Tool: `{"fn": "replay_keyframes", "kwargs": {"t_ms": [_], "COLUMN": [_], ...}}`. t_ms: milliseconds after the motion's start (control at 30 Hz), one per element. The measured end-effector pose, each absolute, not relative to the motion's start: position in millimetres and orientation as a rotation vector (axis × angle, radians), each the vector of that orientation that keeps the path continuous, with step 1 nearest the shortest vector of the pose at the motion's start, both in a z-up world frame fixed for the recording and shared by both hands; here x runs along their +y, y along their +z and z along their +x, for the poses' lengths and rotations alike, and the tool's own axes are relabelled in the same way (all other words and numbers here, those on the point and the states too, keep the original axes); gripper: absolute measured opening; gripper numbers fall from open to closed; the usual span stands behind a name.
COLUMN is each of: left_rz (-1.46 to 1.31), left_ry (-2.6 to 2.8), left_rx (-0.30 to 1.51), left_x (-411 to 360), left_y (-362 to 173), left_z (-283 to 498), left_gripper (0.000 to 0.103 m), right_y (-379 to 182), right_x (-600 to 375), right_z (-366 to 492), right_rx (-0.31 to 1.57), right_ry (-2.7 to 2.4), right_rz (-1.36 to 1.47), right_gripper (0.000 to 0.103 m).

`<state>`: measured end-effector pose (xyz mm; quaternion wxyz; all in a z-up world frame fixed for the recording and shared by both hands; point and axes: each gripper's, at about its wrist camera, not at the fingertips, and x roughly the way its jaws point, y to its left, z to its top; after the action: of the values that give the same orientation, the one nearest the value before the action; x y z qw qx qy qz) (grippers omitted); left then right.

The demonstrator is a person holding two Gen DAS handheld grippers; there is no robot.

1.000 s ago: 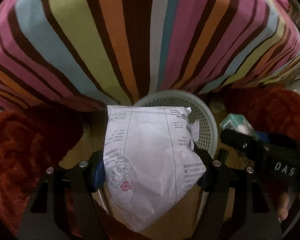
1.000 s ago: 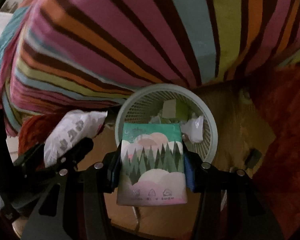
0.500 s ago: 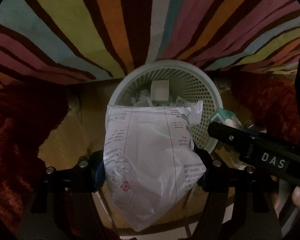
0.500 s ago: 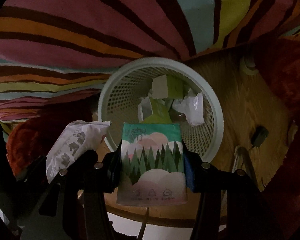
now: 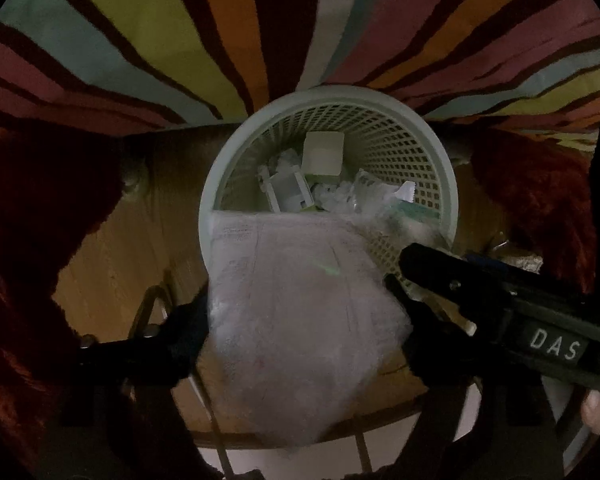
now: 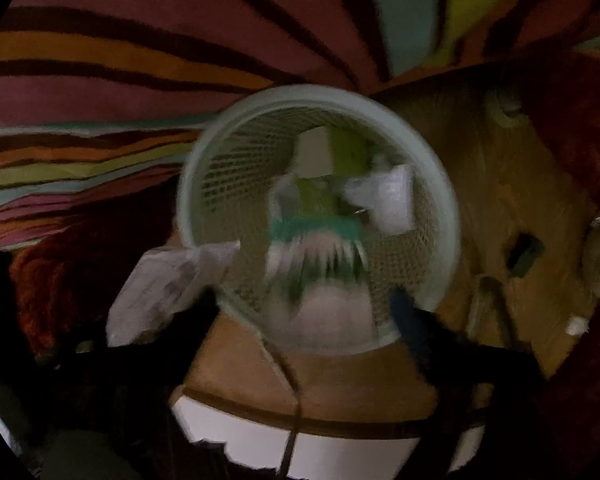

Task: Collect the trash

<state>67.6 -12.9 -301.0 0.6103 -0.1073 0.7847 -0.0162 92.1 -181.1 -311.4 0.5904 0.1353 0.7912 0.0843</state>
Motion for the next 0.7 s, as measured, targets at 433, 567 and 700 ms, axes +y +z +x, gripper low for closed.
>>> {"fn": "replay_keyframes", "kwargs": {"t_ms": [433, 567, 700], "left_rz": [-0.254, -0.271, -0.269], "left_ry": [-0.034, -0.023, -0.012], "left_rx": [1.68, 1.62, 1.553], "left_x": [-9.2, -1.9, 3.0], "left_y": [-269.0, -256.4, -239.7], "left_z": [67.9, 68.2, 66.7], "left_gripper": [0.085, 0.085, 0.085], "right_y": [-282.6, -265.6, -243.8], "right_x": [-184.1, -188.1, -187.5], "right_z": [93.8, 94.1, 94.9], "right_rx": [1.712, 1.644, 1.561], "right_ry": [0.204, 0.206, 0.22], "right_rz": [0.34, 0.351, 0.32], "right_gripper": [0.093, 0.093, 0.093]}}
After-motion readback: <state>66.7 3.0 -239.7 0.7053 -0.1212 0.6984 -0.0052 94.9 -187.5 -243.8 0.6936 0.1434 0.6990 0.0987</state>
